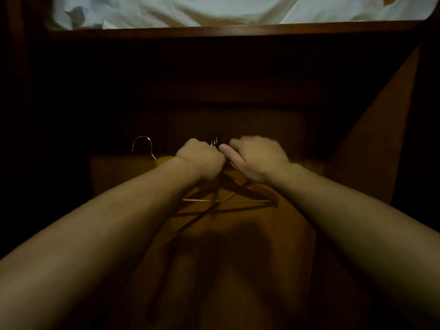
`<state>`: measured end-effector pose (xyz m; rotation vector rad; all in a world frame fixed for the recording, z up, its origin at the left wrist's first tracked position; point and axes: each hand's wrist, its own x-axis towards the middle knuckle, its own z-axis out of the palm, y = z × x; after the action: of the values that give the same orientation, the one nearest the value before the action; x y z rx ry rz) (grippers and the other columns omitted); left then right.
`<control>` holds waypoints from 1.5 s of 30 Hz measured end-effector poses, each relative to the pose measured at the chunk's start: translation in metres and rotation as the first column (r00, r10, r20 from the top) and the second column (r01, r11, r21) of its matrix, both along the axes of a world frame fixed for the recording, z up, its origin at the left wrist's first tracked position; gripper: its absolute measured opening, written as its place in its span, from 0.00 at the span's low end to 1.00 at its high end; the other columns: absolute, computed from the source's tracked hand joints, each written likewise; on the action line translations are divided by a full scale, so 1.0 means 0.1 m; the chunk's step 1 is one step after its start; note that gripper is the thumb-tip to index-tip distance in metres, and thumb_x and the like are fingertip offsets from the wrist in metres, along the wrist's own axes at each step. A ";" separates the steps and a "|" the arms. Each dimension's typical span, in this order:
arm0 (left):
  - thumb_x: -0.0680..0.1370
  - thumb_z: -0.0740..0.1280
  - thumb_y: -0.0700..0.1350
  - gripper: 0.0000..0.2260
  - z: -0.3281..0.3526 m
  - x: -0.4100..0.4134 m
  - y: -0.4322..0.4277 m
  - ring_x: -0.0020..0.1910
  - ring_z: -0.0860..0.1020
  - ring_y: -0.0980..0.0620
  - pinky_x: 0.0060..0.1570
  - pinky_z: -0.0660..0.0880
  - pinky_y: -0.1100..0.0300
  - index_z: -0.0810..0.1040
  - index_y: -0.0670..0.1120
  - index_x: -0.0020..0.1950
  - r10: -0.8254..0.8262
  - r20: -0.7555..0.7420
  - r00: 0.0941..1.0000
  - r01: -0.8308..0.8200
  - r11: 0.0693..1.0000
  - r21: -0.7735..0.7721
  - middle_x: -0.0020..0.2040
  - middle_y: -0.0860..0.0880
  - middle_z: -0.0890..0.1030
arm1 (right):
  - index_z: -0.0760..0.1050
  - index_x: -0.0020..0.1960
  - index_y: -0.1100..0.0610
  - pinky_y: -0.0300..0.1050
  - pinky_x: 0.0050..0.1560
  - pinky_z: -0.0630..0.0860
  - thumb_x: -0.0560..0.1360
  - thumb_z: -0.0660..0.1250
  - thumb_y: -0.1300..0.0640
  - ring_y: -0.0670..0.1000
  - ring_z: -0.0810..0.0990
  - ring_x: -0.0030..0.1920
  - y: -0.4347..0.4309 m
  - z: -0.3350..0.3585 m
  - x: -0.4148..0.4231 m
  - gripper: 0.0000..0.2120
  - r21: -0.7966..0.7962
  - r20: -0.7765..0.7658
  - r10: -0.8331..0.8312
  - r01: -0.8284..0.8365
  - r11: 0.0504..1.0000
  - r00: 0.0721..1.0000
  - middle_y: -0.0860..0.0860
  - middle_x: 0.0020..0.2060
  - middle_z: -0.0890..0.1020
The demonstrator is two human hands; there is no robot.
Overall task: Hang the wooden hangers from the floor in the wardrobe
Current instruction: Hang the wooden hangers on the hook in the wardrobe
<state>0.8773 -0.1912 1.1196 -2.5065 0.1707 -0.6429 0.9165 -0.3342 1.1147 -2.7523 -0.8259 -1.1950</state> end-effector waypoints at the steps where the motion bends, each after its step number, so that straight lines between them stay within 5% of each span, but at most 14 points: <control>1: 0.81 0.62 0.49 0.08 -0.03 0.01 -0.02 0.41 0.74 0.52 0.45 0.73 0.54 0.76 0.50 0.57 -0.011 -0.006 1.000 0.011 1.000 0.000 0.42 0.52 0.74 | 0.76 0.56 0.50 0.50 0.48 0.73 0.83 0.43 0.38 0.53 0.80 0.47 -0.01 -0.10 -0.04 0.26 0.035 -0.054 0.030 -0.028 0.999 0.998 0.49 0.43 0.77; 6: 0.81 0.63 0.53 0.15 -0.22 0.16 -0.01 0.64 0.73 0.47 0.67 0.66 0.44 0.72 0.55 0.67 -0.136 -0.025 0.990 0.138 0.989 0.051 0.62 0.50 0.77 | 0.75 0.52 0.49 0.48 0.46 0.71 0.84 0.46 0.40 0.50 0.77 0.45 -0.17 -0.54 0.00 0.22 0.092 -0.151 0.011 0.003 0.996 0.988 0.47 0.43 0.76; 14: 0.79 0.65 0.55 0.32 -0.38 0.22 0.39 0.74 0.63 0.40 0.73 0.60 0.43 0.55 0.54 0.79 -0.402 0.336 0.851 0.382 0.915 0.128 0.76 0.40 0.63 | 0.71 0.53 0.49 0.47 0.43 0.75 0.82 0.54 0.39 0.48 0.75 0.44 -0.54 -0.67 0.24 0.15 0.213 -0.073 -0.017 0.033 0.977 0.997 0.46 0.45 0.75; 17: 0.73 0.72 0.55 0.38 -0.49 0.19 0.71 0.71 0.67 0.39 0.70 0.66 0.42 0.55 0.51 0.77 -0.322 0.452 0.832 0.398 0.914 -0.080 0.74 0.39 0.65 | 0.69 0.47 0.48 0.45 0.39 0.68 0.81 0.52 0.37 0.48 0.74 0.40 -0.73 -0.68 0.29 0.17 0.346 -0.070 -0.037 0.059 0.936 0.997 0.43 0.38 0.72; 21: 0.76 0.70 0.52 0.30 -0.67 0.24 0.90 0.64 0.73 0.44 0.61 0.73 0.49 0.63 0.48 0.75 -0.086 0.441 0.893 0.302 0.841 -0.449 0.69 0.43 0.69 | 0.70 0.42 0.48 0.46 0.39 0.69 0.76 0.46 0.29 0.48 0.75 0.36 -0.87 -0.69 0.34 0.25 0.414 -0.057 -0.150 0.160 0.896 0.987 0.44 0.34 0.73; 24: 0.81 0.60 0.55 0.14 -0.83 0.35 0.94 0.45 0.77 0.54 0.38 0.73 0.62 0.68 0.50 0.64 -0.096 0.315 0.944 0.257 0.813 -0.523 0.54 0.51 0.76 | 0.70 0.43 0.48 0.47 0.40 0.71 0.76 0.45 0.28 0.50 0.75 0.37 -0.89 -0.78 0.39 0.27 0.382 -0.091 -0.209 0.228 0.896 0.974 0.44 0.33 0.73; 26: 0.82 0.54 0.59 0.15 -0.94 0.44 0.91 0.39 0.76 0.56 0.34 0.71 0.62 0.67 0.51 0.60 -0.114 0.202 0.973 0.203 0.838 -0.506 0.48 0.53 0.75 | 0.69 0.43 0.48 0.48 0.41 0.73 0.76 0.45 0.28 0.50 0.75 0.37 -0.93 -0.89 0.45 0.26 0.347 -0.121 -0.238 0.266 0.900 0.964 0.44 0.33 0.72; 30: 0.82 0.49 0.60 0.16 -1.03 0.66 0.80 0.41 0.75 0.55 0.41 0.78 0.56 0.66 0.52 0.59 -0.124 0.131 0.984 0.177 0.813 -0.554 0.49 0.52 0.74 | 0.66 0.41 0.47 0.47 0.40 0.71 0.73 0.42 0.26 0.48 0.74 0.36 -1.05 -1.03 0.62 0.27 0.349 -0.165 -0.232 0.277 0.895 0.959 0.44 0.33 0.72; 36: 0.84 0.50 0.58 0.15 -0.92 1.02 0.64 0.44 0.72 0.53 0.44 0.72 0.56 0.68 0.50 0.60 -0.049 0.070 0.996 0.081 0.800 -0.595 0.48 0.51 0.71 | 0.67 0.41 0.49 0.45 0.37 0.67 0.74 0.43 0.27 0.49 0.75 0.36 -1.08 -1.02 1.03 0.28 0.335 -0.182 -0.243 0.293 0.896 0.953 0.47 0.34 0.75; 45: 0.84 0.49 0.57 0.18 -1.00 1.46 0.67 0.61 0.72 0.45 0.57 0.72 0.50 0.69 0.49 0.65 0.092 -0.053 0.994 -0.105 0.766 -0.635 0.61 0.44 0.74 | 0.70 0.45 0.49 0.46 0.39 0.72 0.77 0.44 0.28 0.49 0.75 0.37 -0.92 -1.10 1.63 0.28 0.274 -0.278 -0.188 0.265 0.924 0.942 0.45 0.35 0.73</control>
<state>1.0231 -0.1240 1.0200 -3.1496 -0.2185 -0.7225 1.0792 -0.4264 1.0048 -2.7055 -0.2708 -0.8867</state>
